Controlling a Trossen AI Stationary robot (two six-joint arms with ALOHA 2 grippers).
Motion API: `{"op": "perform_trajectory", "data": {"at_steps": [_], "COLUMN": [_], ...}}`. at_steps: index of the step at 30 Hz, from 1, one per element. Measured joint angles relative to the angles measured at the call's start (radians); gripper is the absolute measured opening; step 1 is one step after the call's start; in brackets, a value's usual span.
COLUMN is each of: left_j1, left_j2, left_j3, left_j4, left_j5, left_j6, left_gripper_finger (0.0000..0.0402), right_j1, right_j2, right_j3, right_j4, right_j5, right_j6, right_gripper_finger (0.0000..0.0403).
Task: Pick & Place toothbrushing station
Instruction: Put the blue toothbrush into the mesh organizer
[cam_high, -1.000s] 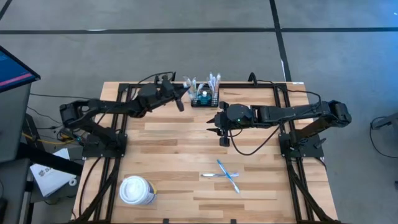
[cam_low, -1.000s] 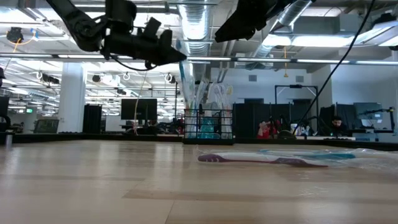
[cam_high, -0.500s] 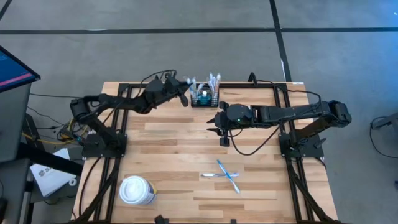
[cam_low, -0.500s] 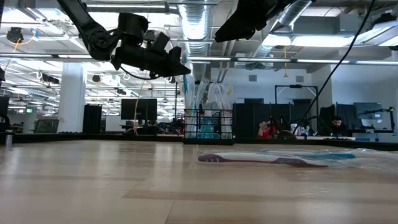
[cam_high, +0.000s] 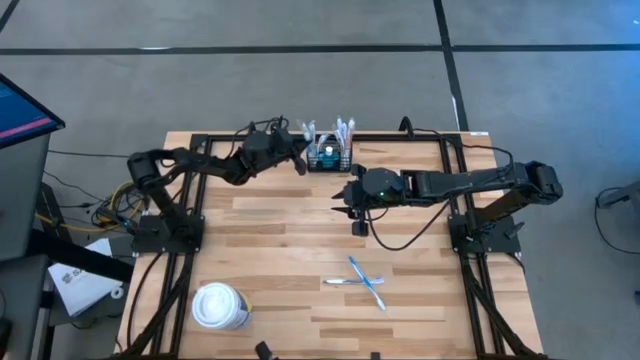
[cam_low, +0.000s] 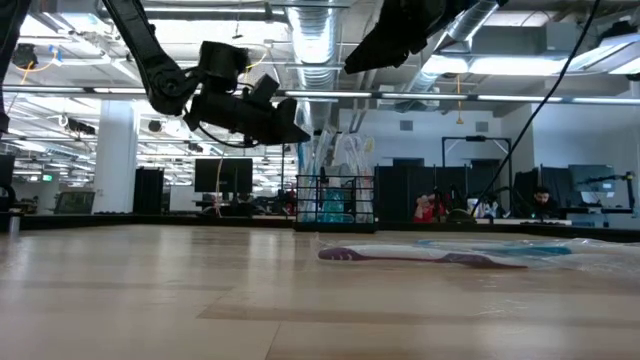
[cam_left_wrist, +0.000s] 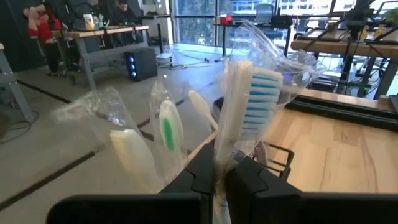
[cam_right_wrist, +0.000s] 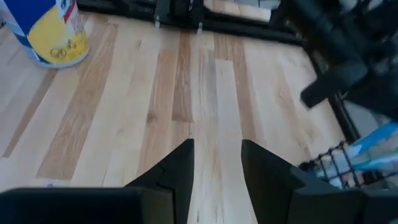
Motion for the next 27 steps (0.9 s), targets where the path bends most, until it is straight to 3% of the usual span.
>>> {"op": "perform_trajectory", "data": {"at_steps": [20,27], "left_j1": [0.0,0.0], "left_j2": [0.111,0.107], "left_j3": [0.002,-0.001], "left_j4": [0.057,0.047], "left_j5": [-0.004,-0.003], "left_j6": [-0.024,-0.023], "left_gripper_finger": [0.0011,0.0044], "right_j1": [-0.021,-0.021], "right_j2": [0.08,0.08], "right_j3": [0.001,0.001], "right_j4": [0.032,0.032], "right_j5": [0.0,0.0], "right_j6": [-0.02,-0.019], "right_gripper_finger": [0.0123,0.0123]}}
